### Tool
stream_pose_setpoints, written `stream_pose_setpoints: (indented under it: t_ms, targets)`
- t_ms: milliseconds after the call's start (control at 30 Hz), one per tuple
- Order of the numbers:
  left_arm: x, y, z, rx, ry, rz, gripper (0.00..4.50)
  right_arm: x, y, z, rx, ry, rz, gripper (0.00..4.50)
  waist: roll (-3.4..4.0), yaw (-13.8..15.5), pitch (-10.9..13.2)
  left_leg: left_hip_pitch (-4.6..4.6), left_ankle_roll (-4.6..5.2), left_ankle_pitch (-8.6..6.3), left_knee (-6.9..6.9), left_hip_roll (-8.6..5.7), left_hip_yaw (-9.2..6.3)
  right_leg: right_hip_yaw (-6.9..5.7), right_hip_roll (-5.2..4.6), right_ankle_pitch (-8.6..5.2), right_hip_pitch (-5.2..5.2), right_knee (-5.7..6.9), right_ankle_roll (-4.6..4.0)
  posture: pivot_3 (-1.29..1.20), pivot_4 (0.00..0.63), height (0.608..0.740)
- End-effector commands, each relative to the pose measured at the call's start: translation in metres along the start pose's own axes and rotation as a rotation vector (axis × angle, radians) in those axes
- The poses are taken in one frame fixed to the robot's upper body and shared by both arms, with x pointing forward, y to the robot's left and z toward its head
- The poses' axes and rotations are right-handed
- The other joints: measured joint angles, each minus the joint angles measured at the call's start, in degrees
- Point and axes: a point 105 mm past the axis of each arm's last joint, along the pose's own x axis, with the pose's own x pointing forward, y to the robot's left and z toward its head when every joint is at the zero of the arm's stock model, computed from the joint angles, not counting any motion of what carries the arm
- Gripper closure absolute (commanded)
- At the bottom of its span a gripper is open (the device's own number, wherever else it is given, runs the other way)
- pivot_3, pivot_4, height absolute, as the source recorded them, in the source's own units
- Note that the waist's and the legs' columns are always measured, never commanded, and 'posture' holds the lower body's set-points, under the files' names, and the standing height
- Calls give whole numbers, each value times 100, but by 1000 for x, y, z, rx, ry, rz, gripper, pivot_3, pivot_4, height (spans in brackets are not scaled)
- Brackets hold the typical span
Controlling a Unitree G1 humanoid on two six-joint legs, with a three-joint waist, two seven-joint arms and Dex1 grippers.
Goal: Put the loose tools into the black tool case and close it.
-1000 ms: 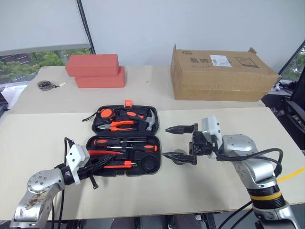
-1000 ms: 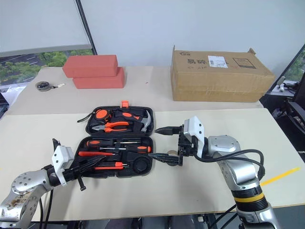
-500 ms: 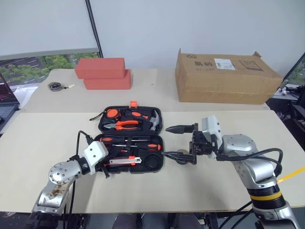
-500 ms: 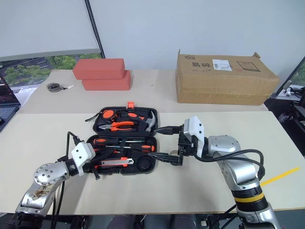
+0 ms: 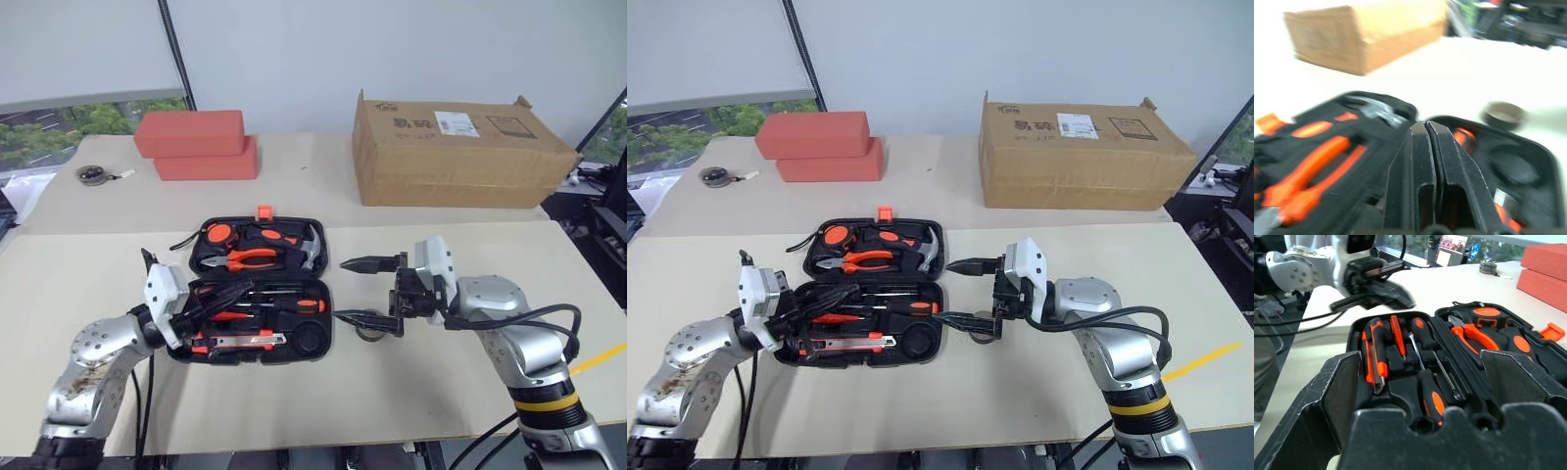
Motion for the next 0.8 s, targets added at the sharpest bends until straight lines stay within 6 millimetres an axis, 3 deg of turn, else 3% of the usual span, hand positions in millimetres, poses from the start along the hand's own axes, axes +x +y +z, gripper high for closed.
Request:
stream_pose_setpoints:
  t_ms: [33,267,633,800]
  targets:
    - [-2,-12,-3,30,68,-82,4384,0,1,11,-51,-39,3,0,0,-1,0,-3,4,-3,0,0,2,0,1,0,-4,-3,0,0,150,712]
    - [-3,-15,-19,56,170,-128,4384,0,2,11,-51,-39,0,0,-1,7,1,-4,-35,-29,3,0,5,6,-3,-2,-10,-6,3,0,150,712]
    - [-5,3,-52,77,349,-71,4384,0,2,11,-54,-37,-2,0,0,9,0,-3,-11,-6,2,5,6,10,4,-3,-19,3,0,0,150,712]
    - [-12,-15,-64,17,402,-170,4384,-1,3,10,-55,-31,0,0,1,-1,-1,11,-41,-24,2,6,6,11,-1,-2,-7,6,0,0,150,712]
